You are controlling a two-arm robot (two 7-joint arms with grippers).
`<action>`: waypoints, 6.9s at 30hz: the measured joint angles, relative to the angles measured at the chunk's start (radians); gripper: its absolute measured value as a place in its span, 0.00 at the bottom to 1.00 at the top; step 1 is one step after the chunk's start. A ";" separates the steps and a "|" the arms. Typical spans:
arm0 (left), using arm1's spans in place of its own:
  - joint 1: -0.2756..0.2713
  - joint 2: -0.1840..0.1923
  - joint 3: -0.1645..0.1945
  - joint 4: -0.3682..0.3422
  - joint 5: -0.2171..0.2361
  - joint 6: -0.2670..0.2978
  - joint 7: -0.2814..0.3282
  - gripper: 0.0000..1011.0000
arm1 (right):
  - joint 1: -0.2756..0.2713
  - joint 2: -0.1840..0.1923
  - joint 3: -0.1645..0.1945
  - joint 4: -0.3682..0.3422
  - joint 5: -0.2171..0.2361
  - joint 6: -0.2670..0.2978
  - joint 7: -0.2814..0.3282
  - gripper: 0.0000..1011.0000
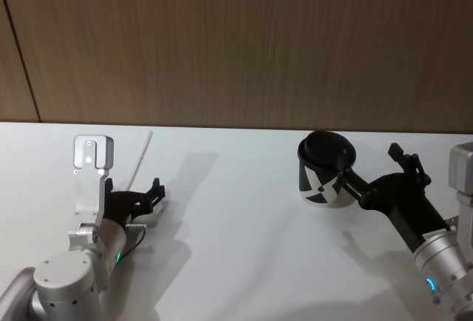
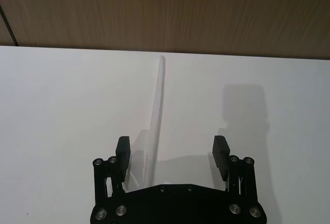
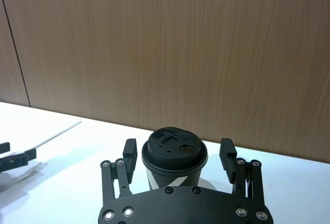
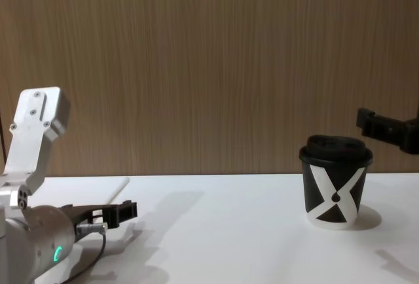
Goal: Pick up the straw with one hand, pass it to the other hand, and insert it into the cup.
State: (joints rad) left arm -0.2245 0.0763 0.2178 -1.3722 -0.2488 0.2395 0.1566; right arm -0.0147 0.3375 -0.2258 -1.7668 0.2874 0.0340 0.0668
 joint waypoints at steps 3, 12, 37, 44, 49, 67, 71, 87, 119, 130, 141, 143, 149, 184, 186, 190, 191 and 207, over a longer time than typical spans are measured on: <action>-0.001 -0.001 0.000 0.003 0.000 0.003 -0.005 0.99 | 0.000 0.000 0.000 0.000 0.000 0.000 0.000 0.99; -0.004 -0.007 -0.004 0.012 0.001 0.009 -0.016 0.99 | 0.000 0.000 0.000 0.000 0.000 0.000 0.000 0.99; 0.000 -0.020 -0.013 0.013 0.009 0.016 -0.017 0.67 | 0.000 0.000 0.000 0.000 0.000 0.000 0.000 0.99; 0.001 -0.021 -0.014 0.013 0.010 0.016 -0.017 0.43 | 0.000 0.000 0.000 0.000 0.000 0.000 0.000 0.99; 0.001 -0.021 -0.014 0.013 0.010 0.016 -0.017 0.26 | 0.000 0.000 0.000 0.000 0.000 0.000 0.000 0.99; 0.001 -0.022 -0.014 0.013 0.010 0.016 -0.017 0.00 | 0.000 0.000 0.000 0.000 0.000 0.000 0.000 0.99; 0.001 -0.022 -0.014 0.013 0.010 0.016 -0.017 0.00 | 0.000 0.000 0.000 0.000 0.000 0.000 0.000 0.99; 0.000 -0.013 -0.006 0.005 0.024 0.018 -0.028 0.00 | 0.000 0.000 0.000 0.000 0.000 0.000 0.000 0.99; 0.043 0.148 0.071 -0.184 0.176 -0.119 -0.140 0.00 | 0.000 0.000 0.000 0.000 0.000 0.000 0.000 0.99; 0.064 0.203 0.079 -0.251 0.189 -0.206 -0.214 0.00 | 0.000 0.000 0.000 0.000 0.000 0.000 0.000 0.99; 0.076 0.233 0.079 -0.297 0.185 -0.261 -0.278 0.00 | 0.000 0.000 0.000 0.000 0.000 0.000 0.000 0.99; 0.077 0.238 0.078 -0.305 0.181 -0.271 -0.291 0.00 | 0.000 0.000 0.000 0.000 0.000 0.000 0.000 0.99; 0.078 0.245 0.076 -0.318 0.172 -0.291 -0.321 0.00 | 0.000 0.000 0.000 0.000 0.000 0.000 0.000 0.99; 0.022 0.227 0.107 -0.286 0.136 -0.335 -0.467 0.00 | 0.000 0.000 0.000 0.000 0.000 0.000 0.000 0.99; 0.019 0.226 0.109 -0.284 0.135 -0.335 -0.471 0.00 | 0.000 0.000 0.000 0.000 0.000 0.000 0.000 0.99; 0.009 0.222 0.116 -0.274 0.131 -0.337 -0.482 0.00 | 0.000 0.000 0.000 0.000 0.000 0.000 0.000 0.99; 0.008 0.222 0.117 -0.273 0.130 -0.337 -0.484 0.00 | 0.000 0.000 0.000 0.000 0.000 0.000 0.000 0.99; -0.021 0.220 0.140 -0.255 0.112 -0.345 -0.512 0.00 | 0.000 0.000 0.000 0.000 0.000 0.000 0.000 0.99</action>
State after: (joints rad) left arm -0.2456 0.2963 0.3575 -1.6275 -0.1369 -0.1056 -0.3551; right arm -0.0146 0.3375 -0.2258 -1.7668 0.2874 0.0340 0.0667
